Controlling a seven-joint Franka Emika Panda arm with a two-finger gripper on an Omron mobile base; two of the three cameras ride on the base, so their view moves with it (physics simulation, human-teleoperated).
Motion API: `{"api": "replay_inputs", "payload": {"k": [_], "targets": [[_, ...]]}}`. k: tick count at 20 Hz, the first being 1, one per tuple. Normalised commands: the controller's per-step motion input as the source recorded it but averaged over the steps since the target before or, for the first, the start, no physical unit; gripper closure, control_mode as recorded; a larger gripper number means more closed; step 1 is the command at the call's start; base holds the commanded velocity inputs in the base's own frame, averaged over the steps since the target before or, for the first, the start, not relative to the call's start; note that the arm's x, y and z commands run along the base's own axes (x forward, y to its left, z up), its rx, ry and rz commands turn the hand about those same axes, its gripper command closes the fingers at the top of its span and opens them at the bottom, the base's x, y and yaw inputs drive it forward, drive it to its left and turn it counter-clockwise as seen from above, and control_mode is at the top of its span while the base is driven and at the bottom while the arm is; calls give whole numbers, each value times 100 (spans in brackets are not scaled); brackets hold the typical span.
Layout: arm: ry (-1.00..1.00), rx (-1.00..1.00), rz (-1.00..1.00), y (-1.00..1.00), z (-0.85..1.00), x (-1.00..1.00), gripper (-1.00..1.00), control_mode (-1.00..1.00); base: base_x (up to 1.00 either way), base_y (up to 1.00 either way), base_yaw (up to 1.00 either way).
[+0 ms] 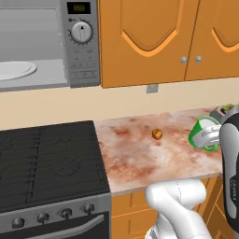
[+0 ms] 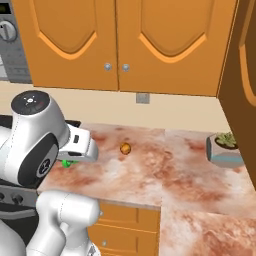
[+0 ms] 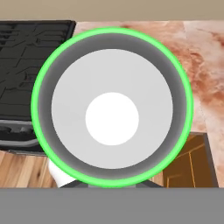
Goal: Pick the mug from the counter and place it inside the microwave. Then close the microwave.
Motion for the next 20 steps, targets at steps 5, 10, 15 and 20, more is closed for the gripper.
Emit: {"api": "replay_inputs", "payload": {"k": [5,10,15,20], "targets": [[0,0,0,0,0,0,100,100,-43,25,0],[0,0,0,0,0,0,100,100,-86,0,-6],[0,0,0,0,0,0,100,100,-78,5,-2],[0,0,0,0,0,0,100,100,-6,59,3]]}}
